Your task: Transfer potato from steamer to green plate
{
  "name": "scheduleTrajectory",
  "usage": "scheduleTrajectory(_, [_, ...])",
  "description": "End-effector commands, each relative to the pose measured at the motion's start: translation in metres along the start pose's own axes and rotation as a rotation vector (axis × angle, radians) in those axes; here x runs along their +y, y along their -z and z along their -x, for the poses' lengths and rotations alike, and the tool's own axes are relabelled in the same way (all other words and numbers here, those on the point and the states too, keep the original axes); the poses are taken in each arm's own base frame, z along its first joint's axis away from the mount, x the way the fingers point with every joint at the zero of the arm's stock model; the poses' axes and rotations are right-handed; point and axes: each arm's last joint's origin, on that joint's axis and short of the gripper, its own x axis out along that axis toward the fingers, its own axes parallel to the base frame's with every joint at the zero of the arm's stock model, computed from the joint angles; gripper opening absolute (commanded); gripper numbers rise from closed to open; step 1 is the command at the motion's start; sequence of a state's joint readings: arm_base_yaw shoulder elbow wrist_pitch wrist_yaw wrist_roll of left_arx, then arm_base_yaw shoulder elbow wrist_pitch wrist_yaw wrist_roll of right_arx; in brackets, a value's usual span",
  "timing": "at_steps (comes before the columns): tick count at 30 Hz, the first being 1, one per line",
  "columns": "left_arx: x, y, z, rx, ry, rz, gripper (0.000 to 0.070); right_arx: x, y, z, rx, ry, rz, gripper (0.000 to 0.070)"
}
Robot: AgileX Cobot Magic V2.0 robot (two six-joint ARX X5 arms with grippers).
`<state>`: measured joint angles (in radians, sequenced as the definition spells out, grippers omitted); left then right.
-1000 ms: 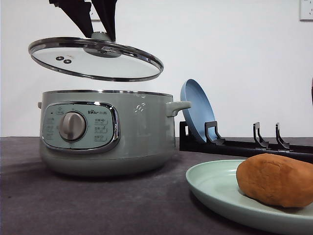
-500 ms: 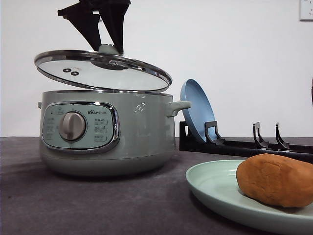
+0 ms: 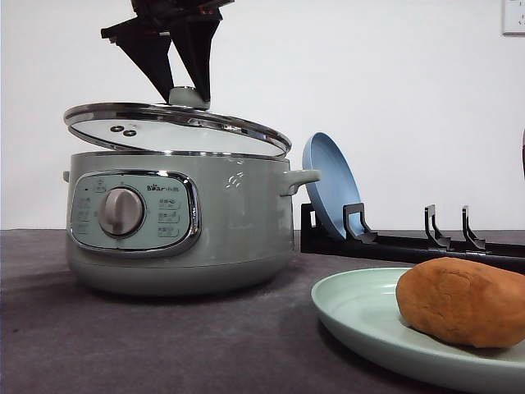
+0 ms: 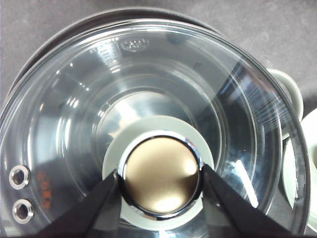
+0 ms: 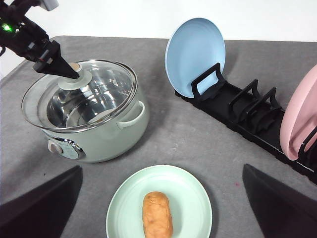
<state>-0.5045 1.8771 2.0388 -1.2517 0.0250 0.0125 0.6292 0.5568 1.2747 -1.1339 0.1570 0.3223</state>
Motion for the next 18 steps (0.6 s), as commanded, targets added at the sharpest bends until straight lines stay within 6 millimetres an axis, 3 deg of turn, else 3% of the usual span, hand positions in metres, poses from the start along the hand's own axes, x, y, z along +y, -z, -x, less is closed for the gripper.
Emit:
scheduleTrajectory(1, [-0.002, -0.006, 0.005, -0.043, 0.003, -0.012, 0.0009, 0.001, -0.003, 0.003, -0.019, -0.013, -0.011, 0.0655])
scheduleTrajectory(11, [-0.002, -0.009, -0.003, -0.043, 0.001, -0.013, 0.0009, 0.001, -0.004, 0.003, -0.022, -0.007, -0.011, 0.0655])
scheduleTrajectory(18, [-0.001, -0.011, -0.023, 0.003, -0.023, -0.015, 0.0009, 0.001, -0.004, 0.003, -0.022, -0.006, -0.011, 0.0655])
